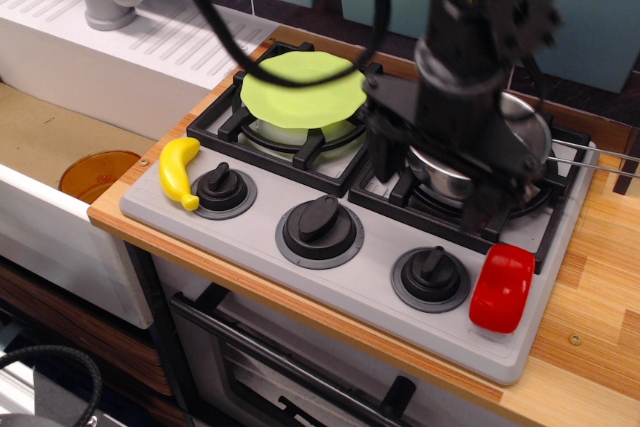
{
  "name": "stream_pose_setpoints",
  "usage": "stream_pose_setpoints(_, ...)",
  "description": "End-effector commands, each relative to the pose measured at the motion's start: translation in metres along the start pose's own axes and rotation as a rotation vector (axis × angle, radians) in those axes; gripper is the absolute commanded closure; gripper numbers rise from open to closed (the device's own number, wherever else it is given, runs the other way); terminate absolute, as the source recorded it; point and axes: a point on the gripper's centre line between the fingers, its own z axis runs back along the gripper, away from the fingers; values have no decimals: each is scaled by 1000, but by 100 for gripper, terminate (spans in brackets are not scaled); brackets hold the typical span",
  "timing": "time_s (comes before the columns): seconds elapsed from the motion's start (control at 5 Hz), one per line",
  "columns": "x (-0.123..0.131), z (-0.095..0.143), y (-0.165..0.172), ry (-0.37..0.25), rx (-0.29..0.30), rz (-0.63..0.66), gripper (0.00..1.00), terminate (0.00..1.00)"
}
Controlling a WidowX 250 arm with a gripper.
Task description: End effector reaching salmon
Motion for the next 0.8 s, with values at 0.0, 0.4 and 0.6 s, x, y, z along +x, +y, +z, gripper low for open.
stream_pose_setpoints(0.0, 5, 12, -35, -78, -13, 24, 0, 0)
stream_pose_setpoints(0.4, 1, 0, -62, -104, -10, 34, 0, 0)
stream_pose_setpoints(0.6, -4, -9, -69, -123, -13, 33, 0, 0)
